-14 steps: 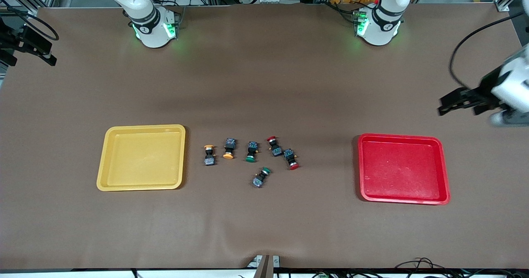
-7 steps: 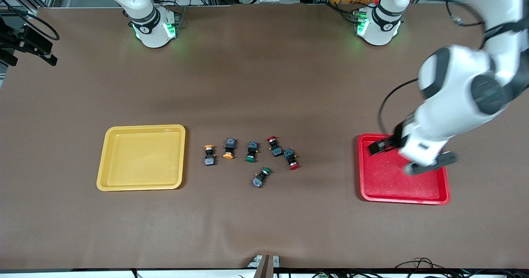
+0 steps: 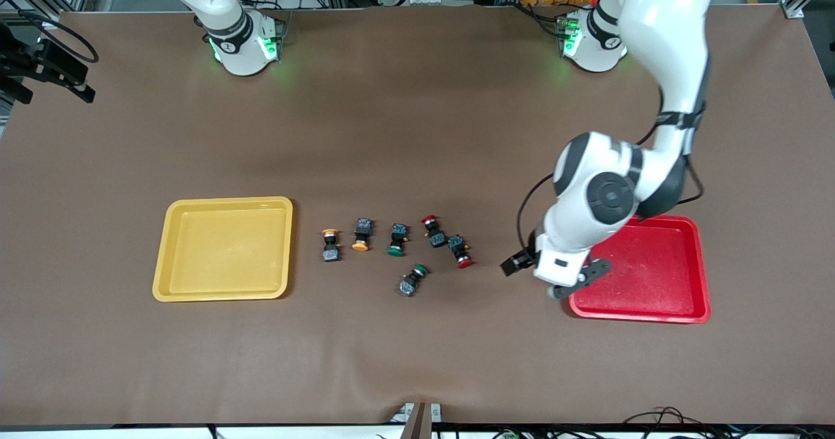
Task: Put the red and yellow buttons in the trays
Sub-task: 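Reach the left gripper to the button pile and grasp a red button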
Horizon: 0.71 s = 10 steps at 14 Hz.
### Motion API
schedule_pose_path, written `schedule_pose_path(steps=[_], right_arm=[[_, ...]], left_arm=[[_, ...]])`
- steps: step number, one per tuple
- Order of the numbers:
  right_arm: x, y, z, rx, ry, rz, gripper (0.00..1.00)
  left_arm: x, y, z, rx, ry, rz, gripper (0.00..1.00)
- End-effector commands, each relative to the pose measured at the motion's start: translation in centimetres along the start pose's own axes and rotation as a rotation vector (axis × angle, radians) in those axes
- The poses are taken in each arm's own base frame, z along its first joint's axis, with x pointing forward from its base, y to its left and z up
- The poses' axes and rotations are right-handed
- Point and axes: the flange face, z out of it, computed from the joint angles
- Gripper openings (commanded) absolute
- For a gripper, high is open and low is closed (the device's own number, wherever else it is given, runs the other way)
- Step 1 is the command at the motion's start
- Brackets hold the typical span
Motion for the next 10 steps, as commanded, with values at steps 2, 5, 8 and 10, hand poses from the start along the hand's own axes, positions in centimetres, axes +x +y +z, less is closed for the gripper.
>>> schedule_pose_path(steps=[2, 5, 8, 10], right_arm=[[-0.3, -0.3, -0.3, 0.009, 0.012, -0.003, 1.00], [-0.2, -0.1, -0.1, 0.011, 0.006, 0.006, 1.00], [-0.3, 0.3, 0.0, 0.011, 0.000, 0.015, 1.00], [-0.3, 0.4, 0.1, 0.010, -0.008, 0.017, 1.00]], left_arm=[[-1.1, 2.6, 3.4, -0.056, 0.035, -0.058, 1.00], [-3.2, 4.2, 7.1, -0.079, 0.057, -0.072, 1.00], [-5.1, 5.6, 10.9, -0.109, 0.085, -0.065, 1.00], [-6.3, 6.1, 12.7, -0.095, 0.081, -0.048, 1.00]])
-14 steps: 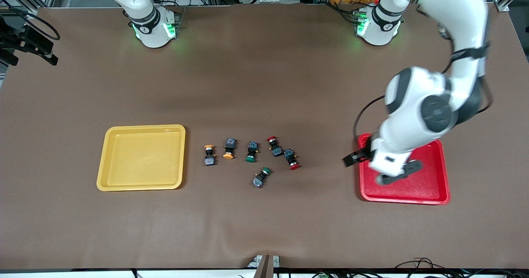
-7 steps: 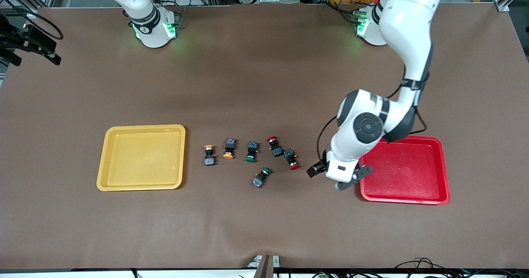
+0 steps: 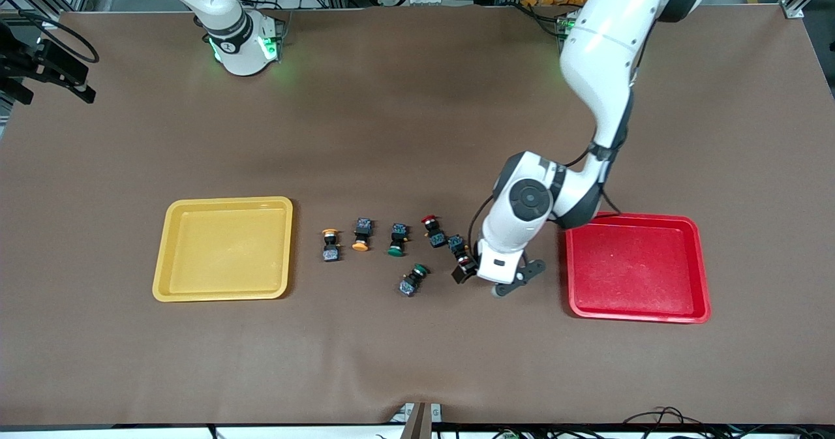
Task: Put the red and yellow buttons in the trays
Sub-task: 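Reach the left gripper to the button pile and grasp a red button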
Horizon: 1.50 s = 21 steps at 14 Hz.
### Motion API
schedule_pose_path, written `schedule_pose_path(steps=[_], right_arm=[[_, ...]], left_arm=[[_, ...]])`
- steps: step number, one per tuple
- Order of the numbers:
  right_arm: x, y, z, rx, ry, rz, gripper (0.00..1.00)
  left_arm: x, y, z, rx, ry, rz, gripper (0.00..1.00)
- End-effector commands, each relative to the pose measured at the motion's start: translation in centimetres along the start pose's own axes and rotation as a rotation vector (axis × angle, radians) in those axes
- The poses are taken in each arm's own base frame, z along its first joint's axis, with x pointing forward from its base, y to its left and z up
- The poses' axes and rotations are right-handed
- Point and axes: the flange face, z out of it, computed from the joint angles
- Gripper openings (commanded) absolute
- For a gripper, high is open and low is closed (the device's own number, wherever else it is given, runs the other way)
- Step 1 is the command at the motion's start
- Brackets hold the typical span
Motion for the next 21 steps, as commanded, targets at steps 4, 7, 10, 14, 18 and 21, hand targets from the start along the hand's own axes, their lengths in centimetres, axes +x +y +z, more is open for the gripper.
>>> schedule_pose_path(steps=[4, 7, 10, 14, 18, 21], right_arm=[[-0.2, 0.4, 0.2, 0.009, -0.010, 0.018, 1.00], [-0.2, 0.1, 0.2, 0.009, -0.012, 0.013, 1.00], [0.3, -0.9, 0.9, 0.008, -0.020, -0.013, 1.00], [1.4, -1.9, 2.6, 0.005, -0.054, -0.038, 1.00], [3.5, -6.0, 7.2, -0.025, -0.142, -0.139, 1.00], [6.2, -8.9, 13.0, -0.049, -0.219, -0.181, 1.00]], left_arm=[[-2.9, 1.1, 3.3, 0.033, 0.014, 0.042, 1.00], [-4.1, 1.1, 4.5, 0.081, 0.057, 0.126, 1.00], [-4.1, 0.6, 4.8, 0.129, 0.049, 0.145, 0.59], [-4.1, 0.2, 4.8, 0.165, 0.049, 0.161, 0.20], [-3.0, -0.1, 4.1, 0.182, 0.064, 0.159, 0.00], [-0.1, -0.2, 1.0, 0.179, 0.111, 0.132, 0.00]])
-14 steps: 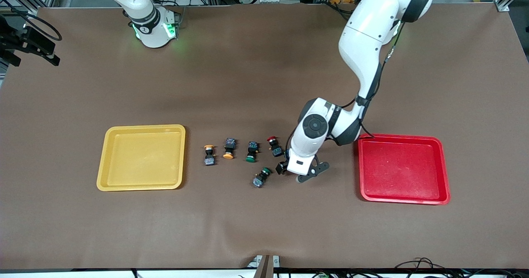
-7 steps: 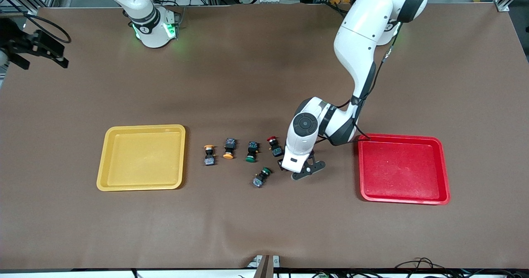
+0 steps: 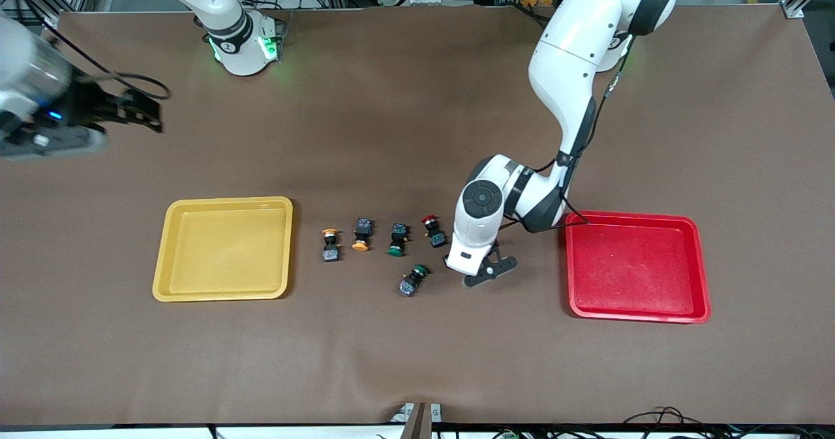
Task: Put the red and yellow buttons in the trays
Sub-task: 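Reach the left gripper to the button pile and grasp a red button, then carry the red button to the red tray while the right gripper grasps a yellow button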
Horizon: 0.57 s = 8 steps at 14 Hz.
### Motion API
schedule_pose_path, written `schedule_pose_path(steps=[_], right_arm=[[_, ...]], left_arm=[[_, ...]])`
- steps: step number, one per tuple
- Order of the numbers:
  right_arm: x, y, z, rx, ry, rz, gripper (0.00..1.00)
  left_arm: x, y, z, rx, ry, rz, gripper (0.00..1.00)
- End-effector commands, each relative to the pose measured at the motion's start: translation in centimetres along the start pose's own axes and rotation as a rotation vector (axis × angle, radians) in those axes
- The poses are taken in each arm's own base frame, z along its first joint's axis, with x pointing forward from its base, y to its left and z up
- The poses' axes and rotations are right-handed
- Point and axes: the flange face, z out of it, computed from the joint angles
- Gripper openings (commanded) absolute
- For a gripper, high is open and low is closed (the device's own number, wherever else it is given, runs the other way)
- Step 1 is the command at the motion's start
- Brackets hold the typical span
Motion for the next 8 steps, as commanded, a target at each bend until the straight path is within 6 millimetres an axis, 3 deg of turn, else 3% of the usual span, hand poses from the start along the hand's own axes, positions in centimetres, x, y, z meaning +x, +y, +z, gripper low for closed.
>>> schedule_pose_path(steps=[1, 5, 7, 8], right_arm=[[4.3, -1.1, 4.4, -0.022, -0.033, -0.024, 1.00], [9.6, -1.5, 11.3, -0.008, -0.025, -0.019, 1.00], [11.0, -2.1, 13.9, -0.008, -0.032, -0.023, 1.00], [11.6, -2.9, 14.7, -0.007, -0.028, -0.031, 1.00]], left_arm=[[4.0, -1.9, -3.9, 0.038, 0.053, -0.031, 0.00], [10.5, -5.5, -11.7, 0.042, 0.141, -0.112, 0.00], [14.2, -9.0, -13.9, 0.066, 0.153, -0.098, 0.00], [15.8, -10.9, -13.9, 0.080, 0.140, -0.091, 0.00]])
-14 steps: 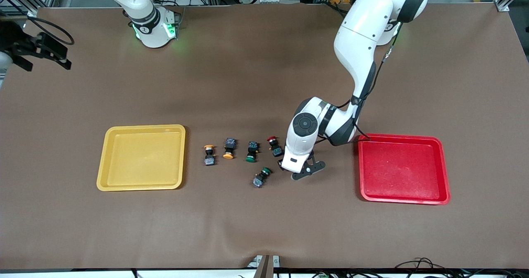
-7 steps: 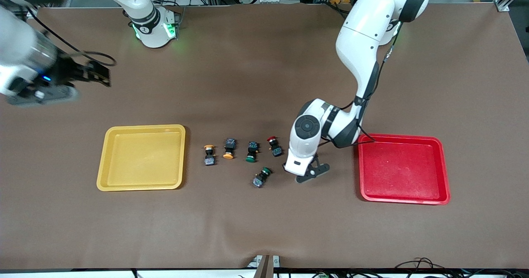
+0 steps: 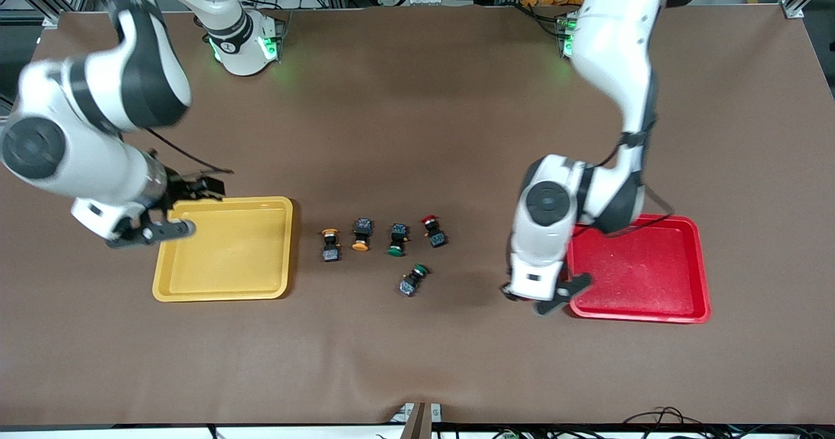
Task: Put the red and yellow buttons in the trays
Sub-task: 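Carry the red button to the red tray while the right gripper grasps a yellow button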
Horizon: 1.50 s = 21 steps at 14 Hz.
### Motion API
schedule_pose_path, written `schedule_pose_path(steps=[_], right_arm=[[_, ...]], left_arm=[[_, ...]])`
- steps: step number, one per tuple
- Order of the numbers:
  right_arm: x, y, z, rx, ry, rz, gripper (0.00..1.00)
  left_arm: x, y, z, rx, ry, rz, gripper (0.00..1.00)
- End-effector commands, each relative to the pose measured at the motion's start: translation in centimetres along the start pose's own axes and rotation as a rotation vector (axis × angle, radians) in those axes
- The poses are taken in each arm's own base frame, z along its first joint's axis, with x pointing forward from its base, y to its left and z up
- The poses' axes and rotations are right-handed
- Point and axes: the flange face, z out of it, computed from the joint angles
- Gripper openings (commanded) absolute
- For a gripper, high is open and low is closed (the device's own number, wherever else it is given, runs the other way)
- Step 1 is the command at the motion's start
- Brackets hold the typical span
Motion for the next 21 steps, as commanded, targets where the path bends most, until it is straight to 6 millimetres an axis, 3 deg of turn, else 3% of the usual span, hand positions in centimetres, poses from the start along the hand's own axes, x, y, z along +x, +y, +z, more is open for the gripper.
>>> schedule_pose_path(steps=[1, 5, 7, 9, 11, 14, 17, 21], right_arm=[[1.6, -1.5, 1.9, 0.007, 0.001, -0.012, 1.00], [4.4, -3.2, 6.2, 0.050, 0.033, 0.064, 1.00], [5.9, -6.4, 9.0, 0.045, 0.068, 0.104, 1.00], [6.7, -10.6, 12.5, 0.030, 0.108, 0.110, 1.00], [7.6, -12.1, 16.3, 0.023, 0.114, 0.093, 1.00], [8.3, -14.5, 19.3, 0.028, 0.152, 0.113, 1.00], [8.8, -16.6, 21.6, 0.030, 0.191, 0.103, 1.00], [9.2, -17.4, 24.1, 0.029, 0.211, 0.090, 1.00]], left_arm=[[4.6, -4.8, -0.1, 0.043, -0.017, 0.028, 0.00], [11.1, -13.2, 3.7, 0.092, -0.082, 0.161, 0.00], [13.1, -17.6, 7.5, 0.132, -0.129, 0.226, 0.00], [14.9, -21.7, 10.0, 0.130, -0.177, 0.312, 0.00], [16.0, -24.4, 11.6, 0.095, -0.218, 0.358, 0.00], [15.7, -25.2, 13.4, 0.094, -0.247, 0.419, 0.01], [15.1, -26.2, 15.6, 0.104, -0.278, 0.443, 0.10], [14.6, -26.2, 16.8, 0.104, -0.294, 0.449, 0.13]])
